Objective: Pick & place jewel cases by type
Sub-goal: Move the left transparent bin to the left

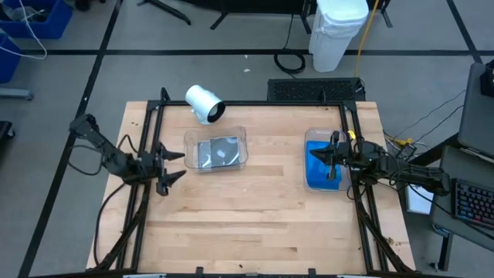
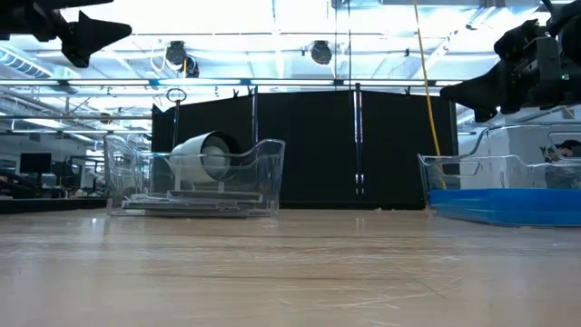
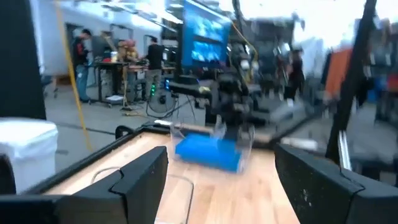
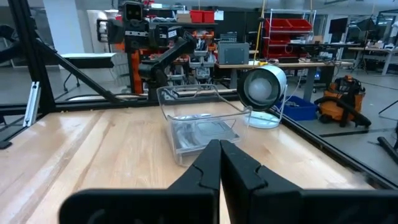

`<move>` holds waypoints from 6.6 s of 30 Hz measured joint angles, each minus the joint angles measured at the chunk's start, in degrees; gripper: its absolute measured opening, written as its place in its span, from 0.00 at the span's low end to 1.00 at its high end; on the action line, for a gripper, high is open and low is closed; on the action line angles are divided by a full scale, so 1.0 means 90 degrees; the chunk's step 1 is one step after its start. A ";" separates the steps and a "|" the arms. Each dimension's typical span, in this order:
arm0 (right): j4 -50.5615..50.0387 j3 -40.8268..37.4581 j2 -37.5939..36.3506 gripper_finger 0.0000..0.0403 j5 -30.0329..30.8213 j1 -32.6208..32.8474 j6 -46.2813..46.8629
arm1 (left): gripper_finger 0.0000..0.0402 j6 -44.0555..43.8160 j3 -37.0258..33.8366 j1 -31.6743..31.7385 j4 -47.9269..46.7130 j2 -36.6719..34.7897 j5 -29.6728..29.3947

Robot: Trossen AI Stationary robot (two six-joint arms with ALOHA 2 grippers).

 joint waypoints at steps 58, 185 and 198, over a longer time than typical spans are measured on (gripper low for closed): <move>-0.0005 -0.0010 0.0002 0.00 -0.0004 0.0000 -0.0001 | 0.00 -0.1791 0.6060 0.5790 -0.6255 0.9042 0.4806; -0.0002 -0.0012 0.0007 0.00 -0.0005 -0.0002 0.0000 | 0.00 -0.2805 0.5916 0.5199 -0.6907 0.8420 0.4377; -0.0003 -0.0010 0.0009 0.00 -0.0005 -0.0001 0.0000 | 0.00 -0.3298 0.5916 0.4792 -0.7093 0.8417 0.4643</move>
